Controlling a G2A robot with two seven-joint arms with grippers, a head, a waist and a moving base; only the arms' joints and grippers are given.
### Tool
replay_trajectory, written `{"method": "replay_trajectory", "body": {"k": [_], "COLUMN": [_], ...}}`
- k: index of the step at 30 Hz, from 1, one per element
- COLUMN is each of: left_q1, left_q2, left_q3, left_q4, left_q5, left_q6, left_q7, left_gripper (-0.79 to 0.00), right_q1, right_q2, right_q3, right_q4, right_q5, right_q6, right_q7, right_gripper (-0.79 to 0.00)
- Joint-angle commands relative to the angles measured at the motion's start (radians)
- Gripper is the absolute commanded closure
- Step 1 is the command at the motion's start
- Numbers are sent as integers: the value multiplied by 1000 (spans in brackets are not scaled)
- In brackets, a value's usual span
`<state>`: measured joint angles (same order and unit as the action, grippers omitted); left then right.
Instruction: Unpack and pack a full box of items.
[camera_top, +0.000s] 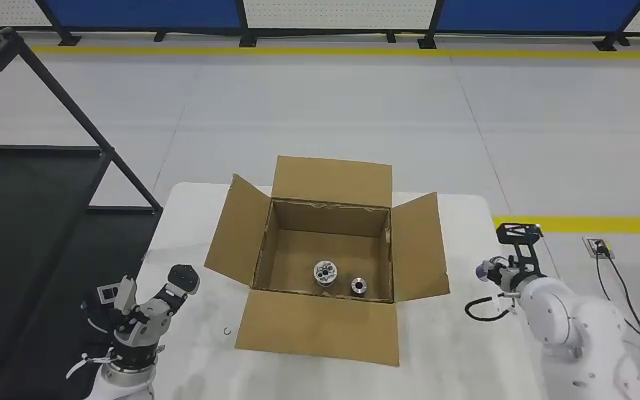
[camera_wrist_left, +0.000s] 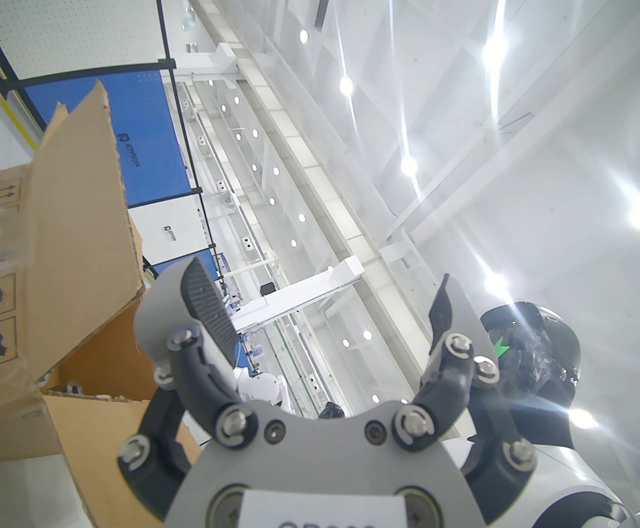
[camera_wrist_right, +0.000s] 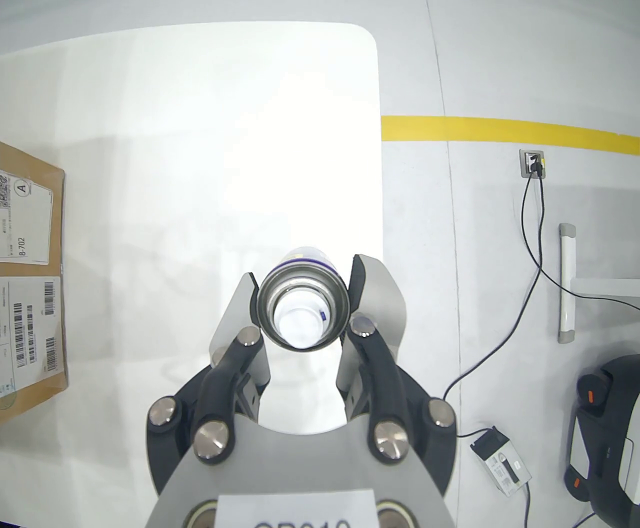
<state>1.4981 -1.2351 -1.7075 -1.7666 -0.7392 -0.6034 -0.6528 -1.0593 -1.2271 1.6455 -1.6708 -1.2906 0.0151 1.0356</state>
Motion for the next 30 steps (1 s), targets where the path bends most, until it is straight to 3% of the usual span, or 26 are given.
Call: {"method": "replay_trajectory", "body": {"k": [1, 15, 16, 19, 22, 23, 25, 30], "left_q1": [0, 0, 0, 0, 0, 0, 0, 0], "left_q2": [0, 0, 0, 0, 0, 0, 0, 0], "left_q3": [0, 0, 0, 0, 0, 0, 0, 0], "left_q4": [0, 0, 0, 0, 0, 0, 0, 0], "left_q5": [0, 0, 0, 0, 0, 0, 0, 0], "left_q6": [0, 0, 0, 0, 0, 0, 0, 0], "left_q7": [0, 0, 0, 0, 0, 0, 0, 0], "left_gripper": [-785, -785, -785, -785, -785, -785, -785, -785], "right_q1": [9, 88, 90, 94, 95, 95, 94, 94], "right_q2": [0, 5, 5, 6, 8, 9, 10, 14], "right_q3": [-12, -55, -56, -59, -57, -56, -54, -35], "right_q4": [23, 156, 158, 162, 157, 153, 143, 95], "right_q5": [-1, -12, -11, 6, 12, 14, 12, 21], "right_q6": [-2, -2, -2, -11, -11, -10, -7, 17], "right_q7": [-2, 42, 43, 52, 56, 58, 60, 50], "right_gripper": [0, -12, -135, -329, -397, -631, -785, -785]}}
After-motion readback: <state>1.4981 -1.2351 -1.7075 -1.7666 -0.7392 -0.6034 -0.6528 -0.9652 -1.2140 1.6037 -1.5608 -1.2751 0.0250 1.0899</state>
